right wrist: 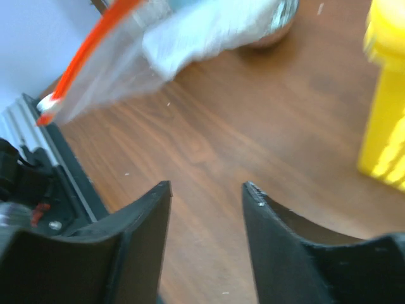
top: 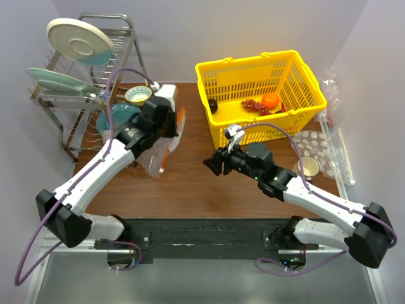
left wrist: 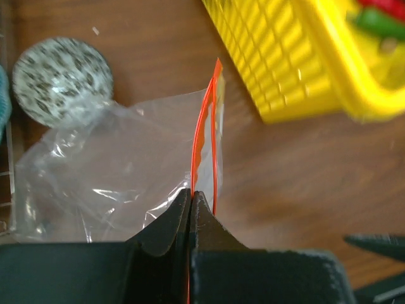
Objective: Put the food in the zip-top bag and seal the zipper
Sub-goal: Open the zipper of the food storage bag.
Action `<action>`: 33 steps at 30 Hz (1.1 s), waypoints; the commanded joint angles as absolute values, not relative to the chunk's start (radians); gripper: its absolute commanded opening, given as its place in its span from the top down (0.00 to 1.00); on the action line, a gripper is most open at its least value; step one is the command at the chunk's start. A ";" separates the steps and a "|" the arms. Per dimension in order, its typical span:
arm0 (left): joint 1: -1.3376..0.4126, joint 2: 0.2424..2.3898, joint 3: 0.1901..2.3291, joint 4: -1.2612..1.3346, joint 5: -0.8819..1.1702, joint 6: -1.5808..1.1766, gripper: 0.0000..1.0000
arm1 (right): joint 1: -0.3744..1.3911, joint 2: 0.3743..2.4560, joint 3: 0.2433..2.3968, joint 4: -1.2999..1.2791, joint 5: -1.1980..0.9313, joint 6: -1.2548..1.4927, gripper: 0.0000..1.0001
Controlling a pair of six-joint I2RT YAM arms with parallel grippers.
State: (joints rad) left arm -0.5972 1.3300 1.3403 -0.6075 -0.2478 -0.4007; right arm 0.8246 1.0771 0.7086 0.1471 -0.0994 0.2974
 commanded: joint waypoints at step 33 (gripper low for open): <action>-0.695 1.134 0.937 -0.238 0.040 -0.137 1.00 | 0.857 1.293 0.827 0.287 0.141 1.037 0.46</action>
State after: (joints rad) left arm -0.6907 1.1255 0.9386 -0.2943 0.0303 -0.1455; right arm 0.8513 1.2816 0.7692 0.2512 0.1215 1.0225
